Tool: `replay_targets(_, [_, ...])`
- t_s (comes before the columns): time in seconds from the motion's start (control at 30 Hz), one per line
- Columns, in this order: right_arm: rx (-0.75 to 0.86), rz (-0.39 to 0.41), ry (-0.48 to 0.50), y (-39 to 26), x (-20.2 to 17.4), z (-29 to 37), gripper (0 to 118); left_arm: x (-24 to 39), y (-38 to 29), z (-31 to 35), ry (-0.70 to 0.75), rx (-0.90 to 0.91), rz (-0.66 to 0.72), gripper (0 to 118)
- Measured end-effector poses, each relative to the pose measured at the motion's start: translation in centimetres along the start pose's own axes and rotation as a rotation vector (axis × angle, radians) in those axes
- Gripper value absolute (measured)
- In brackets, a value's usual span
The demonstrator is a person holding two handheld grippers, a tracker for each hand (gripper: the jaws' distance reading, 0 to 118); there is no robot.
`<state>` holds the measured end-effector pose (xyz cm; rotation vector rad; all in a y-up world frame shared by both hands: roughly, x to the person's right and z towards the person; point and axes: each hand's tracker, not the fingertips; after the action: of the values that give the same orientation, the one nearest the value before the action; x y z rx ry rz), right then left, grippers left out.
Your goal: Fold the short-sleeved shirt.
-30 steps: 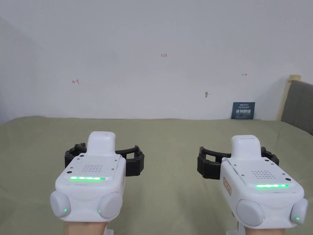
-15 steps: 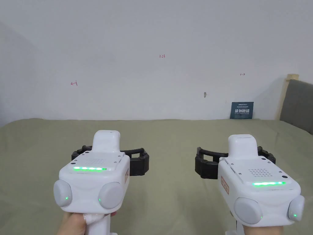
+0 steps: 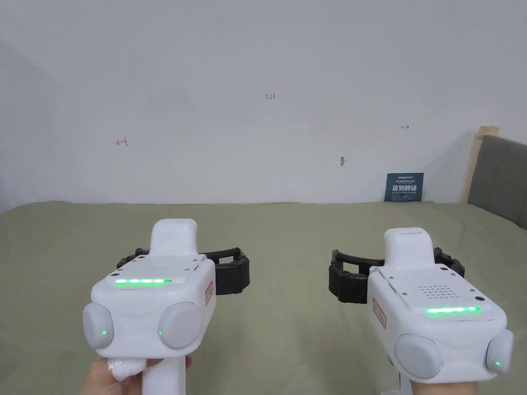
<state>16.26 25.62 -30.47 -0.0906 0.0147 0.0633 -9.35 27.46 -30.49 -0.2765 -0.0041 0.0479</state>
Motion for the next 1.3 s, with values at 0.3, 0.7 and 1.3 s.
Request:
replay_targets(0.3, [-0.006, -0.001, 0.000, -0.22, -0.03, 0.14, 118, 0.44, -0.39, 0.62, 0.007, 0.009, -0.023, 118])
replay_targets(0.7, [-0.003, 0.001, 0.004, -0.01, -0.20, 0.01, 118, 0.77, -0.53, 0.37, 0.077, 0.027, -0.070, 118])
replay_targets(1.3, [-0.008, -0.010, 0.000, 0.05, 0.03, -0.10, 118, 0.83, -0.54, 0.53, 0.032, 0.012, -0.068, 118])
